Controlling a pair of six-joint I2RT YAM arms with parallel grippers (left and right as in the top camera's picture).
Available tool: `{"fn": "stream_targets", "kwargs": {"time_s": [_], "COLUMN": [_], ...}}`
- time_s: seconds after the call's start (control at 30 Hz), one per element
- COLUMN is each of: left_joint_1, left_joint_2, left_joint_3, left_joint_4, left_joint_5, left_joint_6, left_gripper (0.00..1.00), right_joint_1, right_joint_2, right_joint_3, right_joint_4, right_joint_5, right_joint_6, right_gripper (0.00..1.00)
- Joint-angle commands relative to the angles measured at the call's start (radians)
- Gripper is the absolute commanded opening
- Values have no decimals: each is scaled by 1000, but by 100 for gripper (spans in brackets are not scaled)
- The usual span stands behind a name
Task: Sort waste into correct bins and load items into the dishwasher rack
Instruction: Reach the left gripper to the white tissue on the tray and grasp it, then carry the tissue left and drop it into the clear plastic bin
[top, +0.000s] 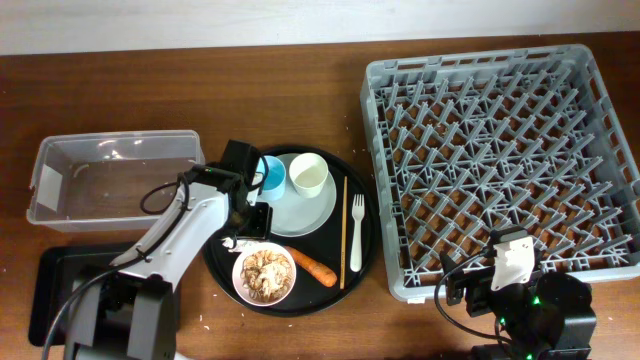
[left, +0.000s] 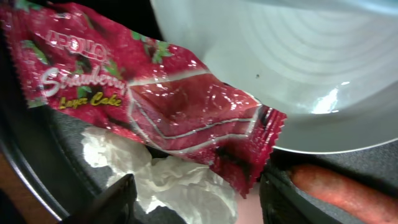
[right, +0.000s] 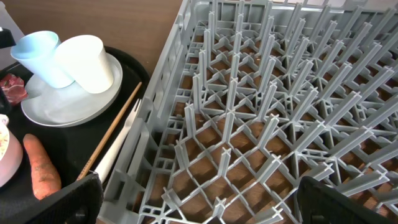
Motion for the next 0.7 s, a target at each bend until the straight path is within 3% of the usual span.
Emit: {"fn": "stream_targets", "kwargs": {"time_s": [0.0, 0.13, 0.23, 0.3, 0.67], "left_joint_1": [-2, -2, -2, -2, -2], "left_joint_2": [10, 10, 10, 10, -8], "left_joint_3": [-9, -64, -63, -46, 347], "left_joint_4": [5, 59, 61, 41, -296], "left_joint_5": [-29, -28, -28, -28, -55], "left_joint_6": [17, 17, 17, 17, 17], "left_gripper": [44, 40, 7, 1, 0], "right_joint_1": [-6, -6, -6, -6, -6], "right_joint_2": [0, 0, 0, 0, 0], "right_joint_3": [9, 9, 9, 9, 9], "right_joint_4": [0, 0, 0, 0, 0], "right_joint_5": [-2, -2, -2, -2, -2], "right_joint_6": [11, 11, 11, 11, 11], "right_gripper": [99, 99, 99, 99, 99]}}
